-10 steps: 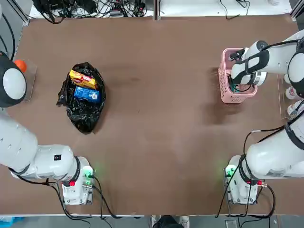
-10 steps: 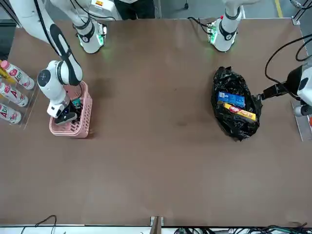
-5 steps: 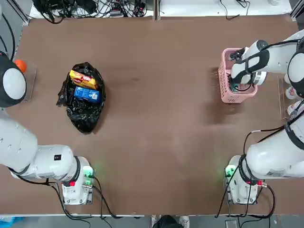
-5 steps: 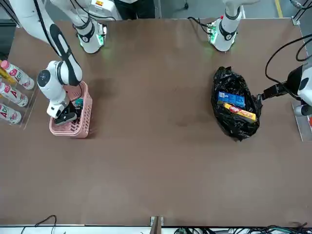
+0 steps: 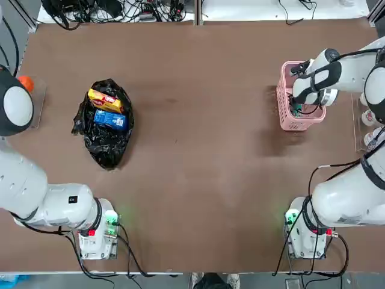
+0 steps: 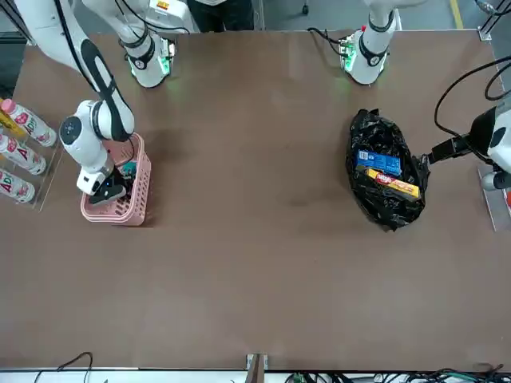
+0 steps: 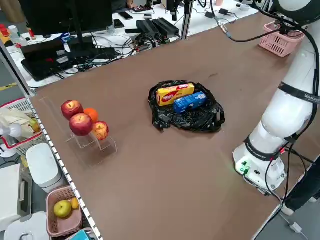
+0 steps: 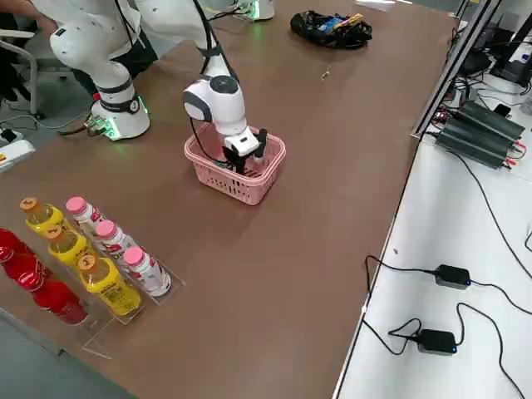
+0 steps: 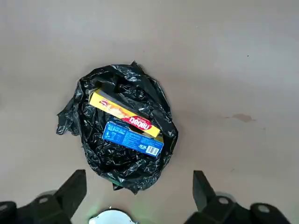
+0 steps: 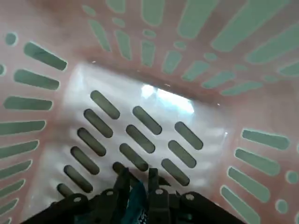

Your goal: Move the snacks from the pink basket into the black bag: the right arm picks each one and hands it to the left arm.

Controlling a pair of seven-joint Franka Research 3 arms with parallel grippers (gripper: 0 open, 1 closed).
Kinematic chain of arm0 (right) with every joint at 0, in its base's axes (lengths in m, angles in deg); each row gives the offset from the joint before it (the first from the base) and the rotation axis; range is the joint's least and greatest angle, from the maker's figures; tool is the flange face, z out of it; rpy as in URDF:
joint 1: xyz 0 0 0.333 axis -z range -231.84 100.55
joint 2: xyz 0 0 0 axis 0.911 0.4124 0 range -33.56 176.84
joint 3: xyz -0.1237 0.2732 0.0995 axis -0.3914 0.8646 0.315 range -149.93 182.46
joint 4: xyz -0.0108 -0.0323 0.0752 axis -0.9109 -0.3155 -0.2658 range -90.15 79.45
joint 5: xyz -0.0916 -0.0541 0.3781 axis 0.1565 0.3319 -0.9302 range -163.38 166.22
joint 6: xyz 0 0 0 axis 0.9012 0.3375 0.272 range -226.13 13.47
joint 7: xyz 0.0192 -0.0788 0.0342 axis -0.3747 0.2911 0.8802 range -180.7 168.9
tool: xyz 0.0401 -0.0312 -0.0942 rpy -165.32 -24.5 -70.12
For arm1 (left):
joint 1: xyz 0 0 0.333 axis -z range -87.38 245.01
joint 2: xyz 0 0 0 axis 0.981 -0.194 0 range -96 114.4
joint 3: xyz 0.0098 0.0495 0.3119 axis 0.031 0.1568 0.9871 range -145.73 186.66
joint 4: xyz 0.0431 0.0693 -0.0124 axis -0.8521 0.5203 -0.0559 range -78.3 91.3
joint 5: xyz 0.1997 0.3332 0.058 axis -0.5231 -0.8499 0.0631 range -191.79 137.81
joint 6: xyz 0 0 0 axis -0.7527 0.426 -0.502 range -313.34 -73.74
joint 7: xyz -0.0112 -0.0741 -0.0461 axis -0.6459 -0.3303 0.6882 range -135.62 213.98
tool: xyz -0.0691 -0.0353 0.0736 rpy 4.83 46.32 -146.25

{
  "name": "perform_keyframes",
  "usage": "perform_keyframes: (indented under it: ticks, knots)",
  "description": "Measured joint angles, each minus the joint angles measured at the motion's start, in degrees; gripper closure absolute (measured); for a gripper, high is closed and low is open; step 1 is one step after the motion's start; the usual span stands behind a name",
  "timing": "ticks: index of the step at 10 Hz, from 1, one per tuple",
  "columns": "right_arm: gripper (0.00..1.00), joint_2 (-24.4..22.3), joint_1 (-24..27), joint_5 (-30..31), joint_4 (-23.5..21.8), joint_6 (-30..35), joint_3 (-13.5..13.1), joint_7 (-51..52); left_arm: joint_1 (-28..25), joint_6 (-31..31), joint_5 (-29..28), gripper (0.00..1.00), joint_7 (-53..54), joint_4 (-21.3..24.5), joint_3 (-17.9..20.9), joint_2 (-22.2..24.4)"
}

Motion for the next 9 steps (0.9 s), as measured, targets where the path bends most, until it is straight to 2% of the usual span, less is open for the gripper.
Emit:
perform_keyframes:
  ticks: [5,9]
  knots:
    - [0.85,-1.21,-0.02,0.0,3.86,9.61,0.06,0.0,-0.45,0.0,0.0,0.0,-0.02,-0.02,0.11,0.0]
    - [0.87,-3.01,-0.04,0.0,4.31,12.68,0.09,0.0,-0.44,0.0,0.03,0.0,-0.02,-0.05,0.11,0.0]
